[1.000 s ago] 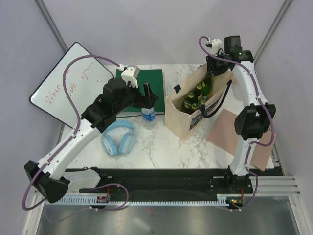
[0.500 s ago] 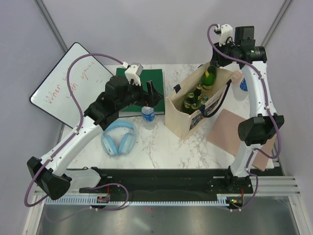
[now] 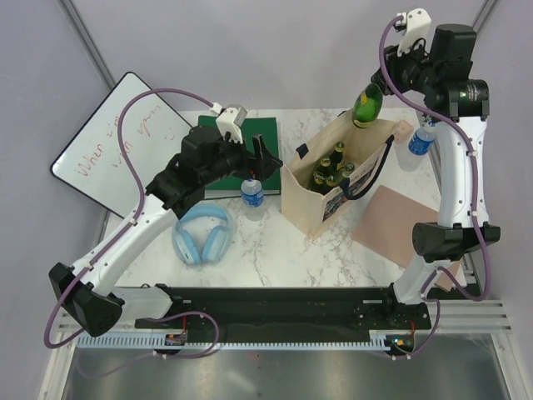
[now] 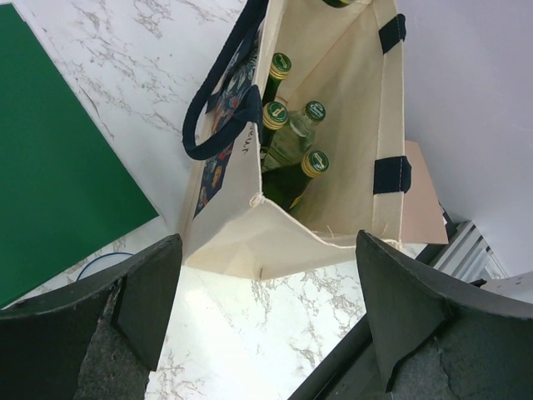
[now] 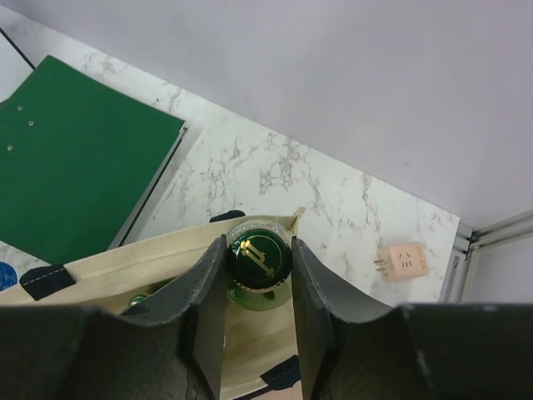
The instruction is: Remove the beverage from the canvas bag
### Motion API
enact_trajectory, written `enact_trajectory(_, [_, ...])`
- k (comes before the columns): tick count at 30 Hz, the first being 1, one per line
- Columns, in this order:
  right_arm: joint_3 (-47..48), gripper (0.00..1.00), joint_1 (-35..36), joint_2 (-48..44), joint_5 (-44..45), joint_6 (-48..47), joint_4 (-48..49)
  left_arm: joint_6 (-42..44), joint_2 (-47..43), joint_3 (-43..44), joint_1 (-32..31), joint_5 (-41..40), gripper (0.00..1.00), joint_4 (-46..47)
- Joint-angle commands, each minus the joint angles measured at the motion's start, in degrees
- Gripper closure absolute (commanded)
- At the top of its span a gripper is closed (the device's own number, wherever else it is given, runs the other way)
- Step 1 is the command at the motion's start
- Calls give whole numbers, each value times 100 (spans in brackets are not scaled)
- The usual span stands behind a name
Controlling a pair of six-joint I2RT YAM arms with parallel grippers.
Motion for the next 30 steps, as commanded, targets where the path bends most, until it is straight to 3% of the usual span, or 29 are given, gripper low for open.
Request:
enact_trajectory(1, [514, 100, -92, -582, -75, 131, 1085, -172, 43, 245, -14, 184, 9, 261])
enact_trajectory(7, [550, 100, -180, -766, -75, 174, 1137, -207, 61, 227, -40, 219, 9, 296])
enact_trajectory(15, [418, 100, -1032, -1109, -207, 324, 1181, -207, 61, 227, -75, 333, 9, 411])
enact_trajectory(30, [-951, 100, -2711, -1724, -691, 606, 1155, -286, 35, 52, -198, 447, 9, 665])
